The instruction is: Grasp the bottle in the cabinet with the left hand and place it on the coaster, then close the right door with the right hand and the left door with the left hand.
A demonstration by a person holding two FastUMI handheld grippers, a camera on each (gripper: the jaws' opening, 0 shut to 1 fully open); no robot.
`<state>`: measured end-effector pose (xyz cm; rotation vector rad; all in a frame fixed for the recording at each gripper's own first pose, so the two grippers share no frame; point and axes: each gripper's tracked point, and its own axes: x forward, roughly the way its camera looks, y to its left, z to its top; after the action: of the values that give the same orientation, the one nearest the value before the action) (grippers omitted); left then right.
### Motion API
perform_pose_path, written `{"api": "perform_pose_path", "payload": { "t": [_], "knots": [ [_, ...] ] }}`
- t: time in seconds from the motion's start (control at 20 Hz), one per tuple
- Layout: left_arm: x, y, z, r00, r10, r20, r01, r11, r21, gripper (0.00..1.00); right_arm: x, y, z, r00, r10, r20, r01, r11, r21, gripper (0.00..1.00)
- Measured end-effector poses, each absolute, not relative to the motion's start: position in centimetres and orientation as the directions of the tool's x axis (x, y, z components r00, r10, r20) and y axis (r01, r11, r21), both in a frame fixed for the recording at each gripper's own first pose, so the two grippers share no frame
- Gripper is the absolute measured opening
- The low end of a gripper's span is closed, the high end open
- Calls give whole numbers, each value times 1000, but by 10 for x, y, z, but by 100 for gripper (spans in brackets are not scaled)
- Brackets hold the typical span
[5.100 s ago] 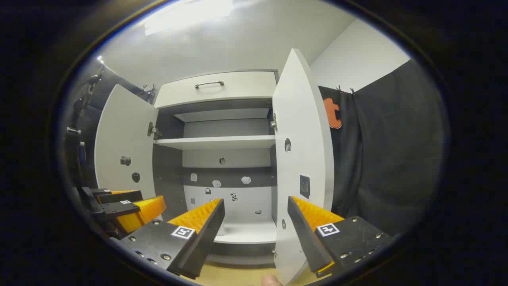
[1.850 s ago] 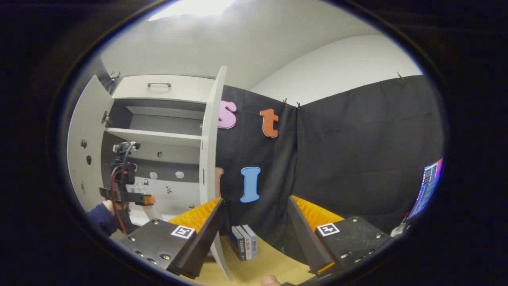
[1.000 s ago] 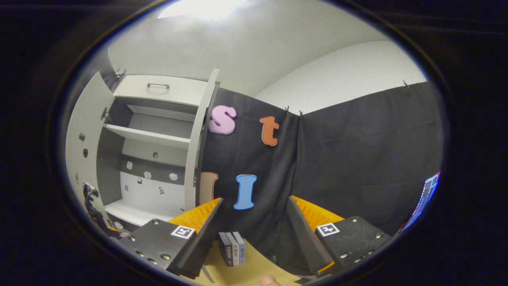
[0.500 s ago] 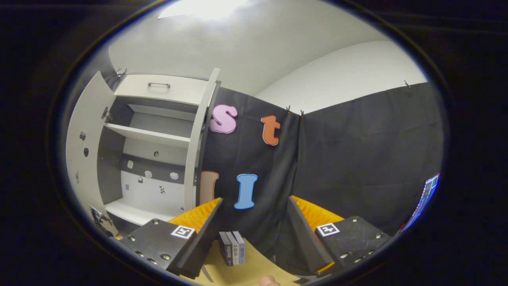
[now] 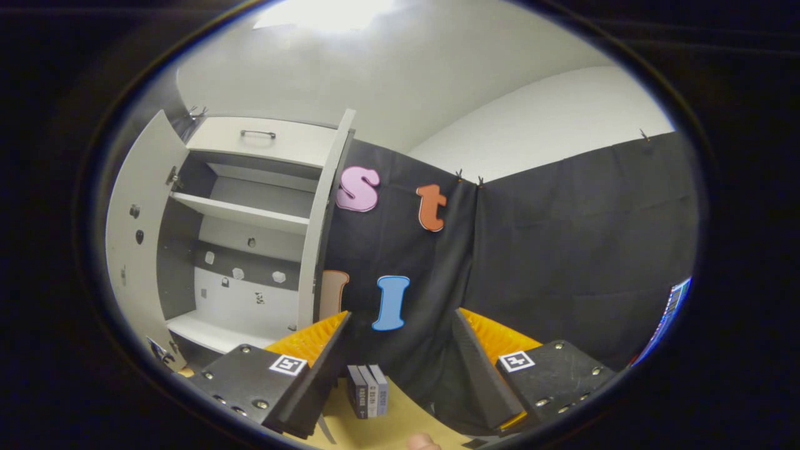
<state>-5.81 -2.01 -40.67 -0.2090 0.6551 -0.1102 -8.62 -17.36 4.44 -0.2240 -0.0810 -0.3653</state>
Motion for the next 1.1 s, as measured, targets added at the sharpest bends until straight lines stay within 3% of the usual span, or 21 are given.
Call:
{"api": "perform_pose_path", "payload": {
  "t": [0.4,1.1],
  "knots": [
    [-94,-17,-451,717,-154,-680,31,981,-190,78,-83,-174,41,931,-346,113,363,906,-217,96],
    [-114,-19,-468,739,-139,-660,37,985,-166,78,-71,-174,26,943,-322,81,332,913,-236,96]
  ]
}}
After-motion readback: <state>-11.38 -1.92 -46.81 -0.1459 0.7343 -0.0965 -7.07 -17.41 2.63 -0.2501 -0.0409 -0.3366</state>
